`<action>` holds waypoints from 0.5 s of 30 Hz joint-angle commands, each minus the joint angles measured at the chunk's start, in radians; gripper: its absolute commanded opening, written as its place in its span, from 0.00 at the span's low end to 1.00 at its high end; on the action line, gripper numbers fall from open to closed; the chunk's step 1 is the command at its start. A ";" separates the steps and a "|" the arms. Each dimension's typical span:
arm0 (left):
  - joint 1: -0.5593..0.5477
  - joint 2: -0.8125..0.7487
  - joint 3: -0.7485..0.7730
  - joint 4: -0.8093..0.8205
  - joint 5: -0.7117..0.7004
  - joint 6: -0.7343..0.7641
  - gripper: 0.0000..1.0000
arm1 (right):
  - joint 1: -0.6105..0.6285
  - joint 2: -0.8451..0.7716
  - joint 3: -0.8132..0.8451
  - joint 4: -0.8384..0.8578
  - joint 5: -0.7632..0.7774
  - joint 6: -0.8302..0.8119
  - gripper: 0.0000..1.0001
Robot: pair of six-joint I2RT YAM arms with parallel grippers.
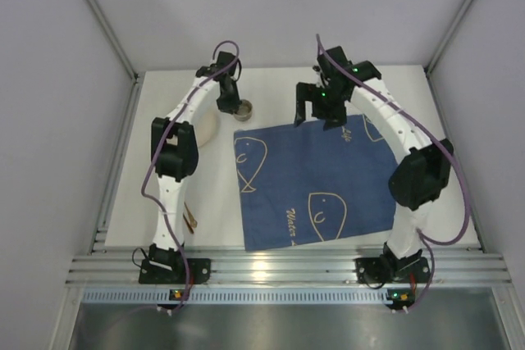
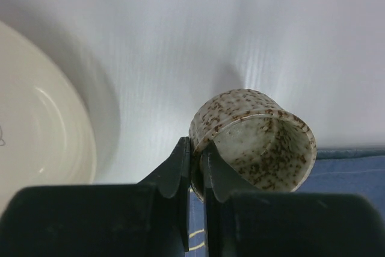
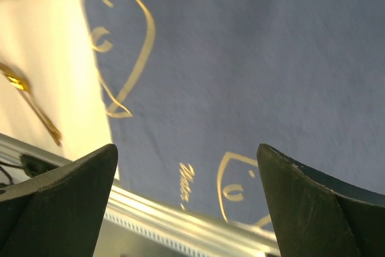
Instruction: Set the dinner table for one person
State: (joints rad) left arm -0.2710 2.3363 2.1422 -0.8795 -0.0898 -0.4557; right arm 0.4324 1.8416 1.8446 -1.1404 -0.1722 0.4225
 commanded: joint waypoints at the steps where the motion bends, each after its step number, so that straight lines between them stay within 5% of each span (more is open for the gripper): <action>1: -0.060 -0.080 0.054 -0.045 0.028 0.011 0.00 | 0.058 0.108 0.235 0.044 -0.024 0.010 1.00; 8: -0.154 -0.175 -0.014 -0.052 0.067 -0.011 0.00 | 0.089 0.231 0.338 0.131 -0.115 0.065 0.94; 15: -0.197 -0.311 -0.111 -0.044 0.117 -0.057 0.00 | 0.094 0.205 0.254 0.162 0.011 0.091 0.84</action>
State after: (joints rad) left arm -0.4732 2.1448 2.0422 -0.9276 -0.0139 -0.4805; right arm 0.5171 2.0842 2.1227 -1.0286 -0.2195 0.4908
